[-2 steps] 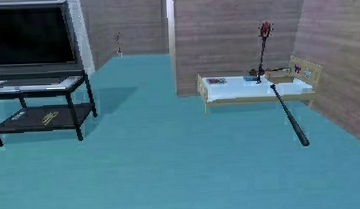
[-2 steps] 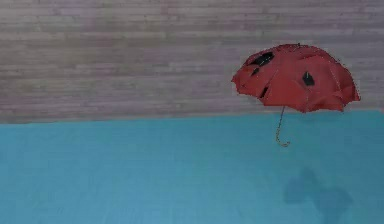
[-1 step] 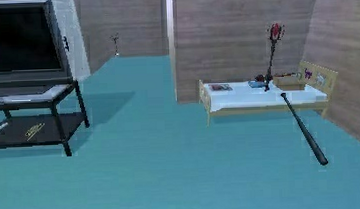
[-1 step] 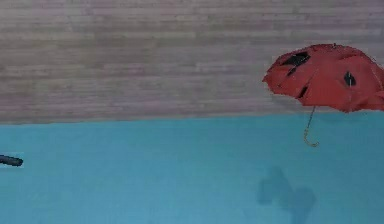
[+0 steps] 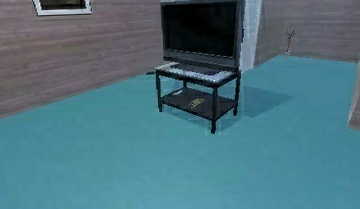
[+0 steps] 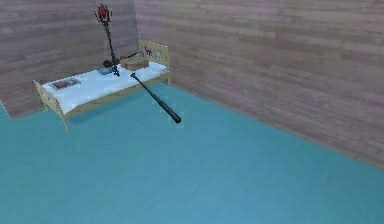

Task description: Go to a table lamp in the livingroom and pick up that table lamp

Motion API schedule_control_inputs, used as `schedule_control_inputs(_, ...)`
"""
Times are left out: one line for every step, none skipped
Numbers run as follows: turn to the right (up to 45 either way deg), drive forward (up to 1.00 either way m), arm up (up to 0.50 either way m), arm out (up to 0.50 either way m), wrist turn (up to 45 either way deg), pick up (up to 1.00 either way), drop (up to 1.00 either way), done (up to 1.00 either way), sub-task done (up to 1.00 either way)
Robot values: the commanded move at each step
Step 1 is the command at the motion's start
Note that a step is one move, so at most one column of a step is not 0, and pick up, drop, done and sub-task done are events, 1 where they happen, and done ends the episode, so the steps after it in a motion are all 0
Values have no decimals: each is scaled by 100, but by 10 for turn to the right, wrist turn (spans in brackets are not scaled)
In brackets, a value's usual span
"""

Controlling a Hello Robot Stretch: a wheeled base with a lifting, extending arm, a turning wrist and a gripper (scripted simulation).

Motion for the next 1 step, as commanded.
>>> schedule_control_inputs(-30, 0, 0, 0, 0, 0, 0, 0, 0)
